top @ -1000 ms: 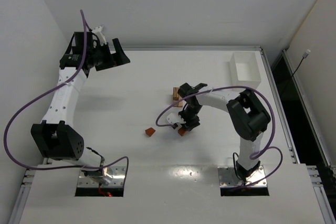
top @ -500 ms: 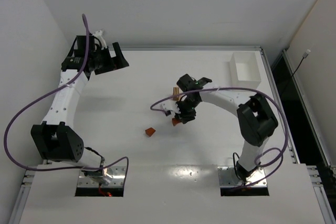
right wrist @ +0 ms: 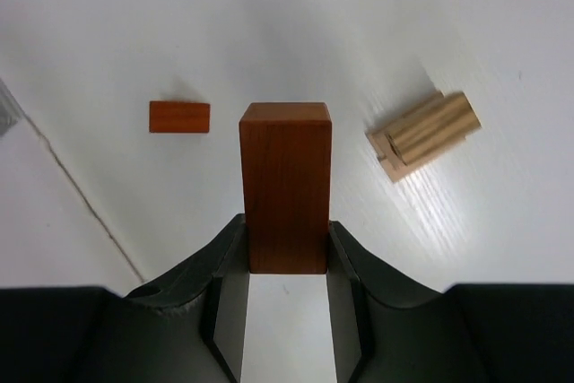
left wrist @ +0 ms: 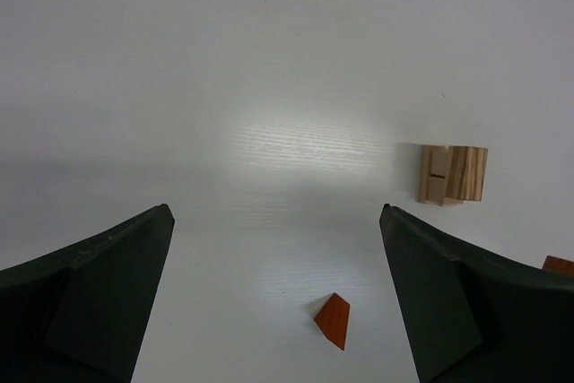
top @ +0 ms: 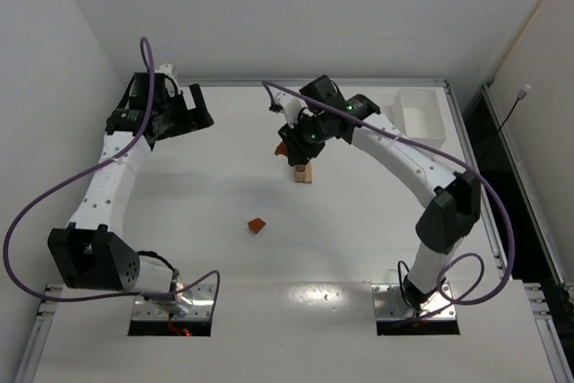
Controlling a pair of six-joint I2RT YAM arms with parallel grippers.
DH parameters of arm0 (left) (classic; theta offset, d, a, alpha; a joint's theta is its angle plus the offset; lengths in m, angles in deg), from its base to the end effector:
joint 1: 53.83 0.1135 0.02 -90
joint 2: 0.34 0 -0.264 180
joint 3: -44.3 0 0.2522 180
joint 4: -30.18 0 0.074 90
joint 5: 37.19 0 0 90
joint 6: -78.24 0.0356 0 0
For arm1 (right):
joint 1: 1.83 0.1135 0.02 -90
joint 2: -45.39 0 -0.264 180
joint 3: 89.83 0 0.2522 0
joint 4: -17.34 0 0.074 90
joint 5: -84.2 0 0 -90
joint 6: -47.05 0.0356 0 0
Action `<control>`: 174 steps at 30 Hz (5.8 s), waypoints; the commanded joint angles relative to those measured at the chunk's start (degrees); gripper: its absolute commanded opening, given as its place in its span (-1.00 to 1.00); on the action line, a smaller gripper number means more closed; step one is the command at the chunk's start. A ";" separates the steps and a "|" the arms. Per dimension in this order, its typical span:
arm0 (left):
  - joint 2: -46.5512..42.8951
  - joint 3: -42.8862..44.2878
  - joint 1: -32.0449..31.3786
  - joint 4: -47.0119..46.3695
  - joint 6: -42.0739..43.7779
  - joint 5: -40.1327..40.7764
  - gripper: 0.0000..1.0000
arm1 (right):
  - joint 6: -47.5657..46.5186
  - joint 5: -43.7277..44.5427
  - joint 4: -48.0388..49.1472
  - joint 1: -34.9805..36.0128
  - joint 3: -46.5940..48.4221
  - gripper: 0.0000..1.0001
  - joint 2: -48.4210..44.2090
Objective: Build the wood block tower
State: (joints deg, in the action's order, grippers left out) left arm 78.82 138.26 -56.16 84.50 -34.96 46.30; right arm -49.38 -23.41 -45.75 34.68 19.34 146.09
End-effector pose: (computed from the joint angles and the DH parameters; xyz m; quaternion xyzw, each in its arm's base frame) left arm 0.2981 -0.0162 0.3676 -0.1398 0.8925 -0.1442 0.4039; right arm 0.2998 0.2353 0.3221 -0.3879 0.8591 0.2188 0.2522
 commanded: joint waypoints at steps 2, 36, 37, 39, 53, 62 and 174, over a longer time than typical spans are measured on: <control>-1.99 0.48 -0.31 -1.27 -1.14 4.91 1.00 | 20.72 10.57 -5.07 -0.82 11.18 -1.00 6.42; -0.93 -0.49 -0.31 -1.80 -2.20 0.97 1.00 | 50.29 22.63 -8.60 -2.50 18.31 -1.00 18.20; -0.93 -0.49 -0.31 -1.80 -2.20 0.97 1.00 | 50.29 22.01 -7.73 -2.50 17.70 -1.00 18.21; -0.93 -0.49 -0.31 -1.80 -2.73 0.44 1.00 | 50.29 22.00 -7.72 -3.02 17.70 -1.00 18.73; 0.12 -0.49 -0.31 -2.85 -3.25 -0.09 1.00 | 48.62 26.31 -7.72 -3.03 16.12 -1.00 20.50; 0.65 -1.01 -0.31 -2.85 -3.25 -0.62 1.00 | 48.10 24.81 -7.19 -3.03 15.59 -1.00 22.17; 22.97 -9.55 -35.99 11.74 23.11 -4.66 0.05 | -1.74 32.38 19.26 -16.91 -44.09 0.60 -55.00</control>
State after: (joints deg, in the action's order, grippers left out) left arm 101.86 126.15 -92.03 95.80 -11.94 42.76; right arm -51.92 9.99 -27.45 18.11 -24.74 91.76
